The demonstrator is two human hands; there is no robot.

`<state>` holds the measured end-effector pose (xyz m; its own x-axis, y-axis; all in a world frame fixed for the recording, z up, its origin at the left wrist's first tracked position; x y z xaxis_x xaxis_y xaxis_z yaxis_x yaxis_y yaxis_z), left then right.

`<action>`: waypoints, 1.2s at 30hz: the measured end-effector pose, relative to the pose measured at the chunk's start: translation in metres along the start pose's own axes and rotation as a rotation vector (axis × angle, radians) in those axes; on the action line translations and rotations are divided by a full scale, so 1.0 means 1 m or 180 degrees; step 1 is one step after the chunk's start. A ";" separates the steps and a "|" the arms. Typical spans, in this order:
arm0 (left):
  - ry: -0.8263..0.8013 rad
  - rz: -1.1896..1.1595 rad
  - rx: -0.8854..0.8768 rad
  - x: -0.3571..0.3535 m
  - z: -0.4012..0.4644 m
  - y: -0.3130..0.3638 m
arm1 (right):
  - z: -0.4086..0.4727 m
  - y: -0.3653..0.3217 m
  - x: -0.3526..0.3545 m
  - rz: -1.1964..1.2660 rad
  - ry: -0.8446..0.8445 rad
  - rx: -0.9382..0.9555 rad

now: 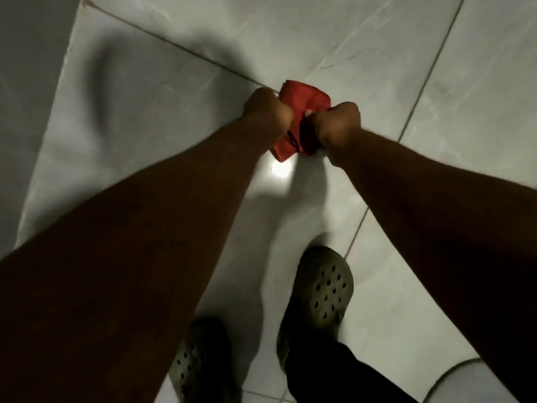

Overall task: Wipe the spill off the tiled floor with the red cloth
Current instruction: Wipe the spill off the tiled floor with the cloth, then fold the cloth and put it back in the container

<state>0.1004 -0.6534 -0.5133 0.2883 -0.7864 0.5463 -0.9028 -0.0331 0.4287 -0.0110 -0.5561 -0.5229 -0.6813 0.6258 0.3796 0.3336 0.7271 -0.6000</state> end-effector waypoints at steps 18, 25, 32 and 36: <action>-0.1503 -0.0361 -0.0485 0.020 -0.397 0.145 | -0.380 -0.009 0.294 0.2330 0.0610 -0.0301; -0.1811 0.0047 -0.1222 -0.147 -0.520 0.233 | -0.458 0.127 0.456 0.3432 0.2050 -0.0369; -0.2268 0.1366 -0.2281 -0.367 -0.626 0.244 | -0.505 0.326 0.552 0.3950 0.3339 -0.1032; -0.2297 0.1952 -0.2269 -0.454 -0.619 0.224 | -0.483 0.403 0.553 0.4158 0.3418 -0.1551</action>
<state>-0.0349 0.0780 -0.2203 -0.5837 -0.7249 0.3659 -0.3801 0.6421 0.6658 0.0615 0.2194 -0.2149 0.7918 0.5615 0.2403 0.5451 -0.4720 -0.6929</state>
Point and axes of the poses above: each hand's wrist, its own z-axis towards the middle knuckle, its own x-axis out of the back of the hand, y = z × x, the point moved 6 cm from there along z, towards the middle knuckle, and after that the axes turned 12 degrees about z, right-handed, at the moved point
